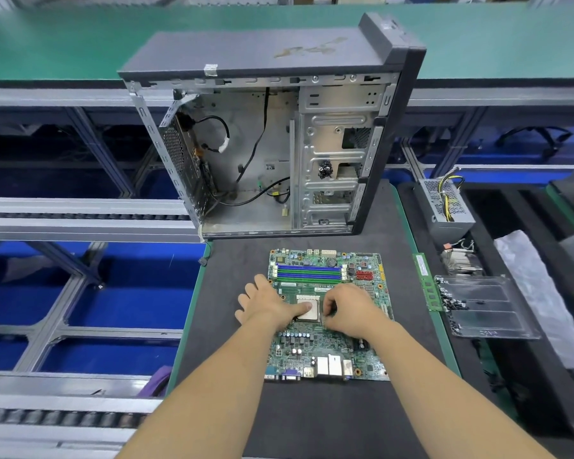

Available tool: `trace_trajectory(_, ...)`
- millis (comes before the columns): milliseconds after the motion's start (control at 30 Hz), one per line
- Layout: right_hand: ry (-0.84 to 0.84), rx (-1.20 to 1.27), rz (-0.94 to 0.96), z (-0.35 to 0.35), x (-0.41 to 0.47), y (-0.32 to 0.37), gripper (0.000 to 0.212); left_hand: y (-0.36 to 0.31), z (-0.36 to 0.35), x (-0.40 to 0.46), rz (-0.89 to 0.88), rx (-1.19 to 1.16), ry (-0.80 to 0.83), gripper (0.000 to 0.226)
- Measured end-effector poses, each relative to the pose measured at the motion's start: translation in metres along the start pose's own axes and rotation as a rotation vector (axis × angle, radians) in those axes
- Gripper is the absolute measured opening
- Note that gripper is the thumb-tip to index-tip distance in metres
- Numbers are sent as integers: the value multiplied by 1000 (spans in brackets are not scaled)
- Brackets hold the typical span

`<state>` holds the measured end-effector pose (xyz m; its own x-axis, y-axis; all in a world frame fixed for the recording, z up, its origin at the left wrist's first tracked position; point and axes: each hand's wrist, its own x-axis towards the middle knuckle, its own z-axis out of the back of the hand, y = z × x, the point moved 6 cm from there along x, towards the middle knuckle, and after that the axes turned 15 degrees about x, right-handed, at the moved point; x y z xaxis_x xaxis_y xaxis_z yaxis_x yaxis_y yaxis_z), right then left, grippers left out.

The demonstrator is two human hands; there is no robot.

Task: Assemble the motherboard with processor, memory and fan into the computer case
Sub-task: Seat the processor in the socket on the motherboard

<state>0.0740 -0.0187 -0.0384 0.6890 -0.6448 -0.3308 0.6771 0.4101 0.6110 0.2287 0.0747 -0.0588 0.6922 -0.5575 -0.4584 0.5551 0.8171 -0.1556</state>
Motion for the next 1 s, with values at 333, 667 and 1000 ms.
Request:
trace_trajectory(333, -59, 58, -14, -1, 1, -2, 27, 1, -1, 0, -8, -2, -4, 106)
trace_trajectory(667, -54, -31, -18, -10, 0, 5, 55, 13, 0, 8, -28, -92, -98, 60)
trace_trajectory(1000, -39, -24, -4, -12, 0, 7, 47, 33, -15, 0, -205, -218, -289, 39)
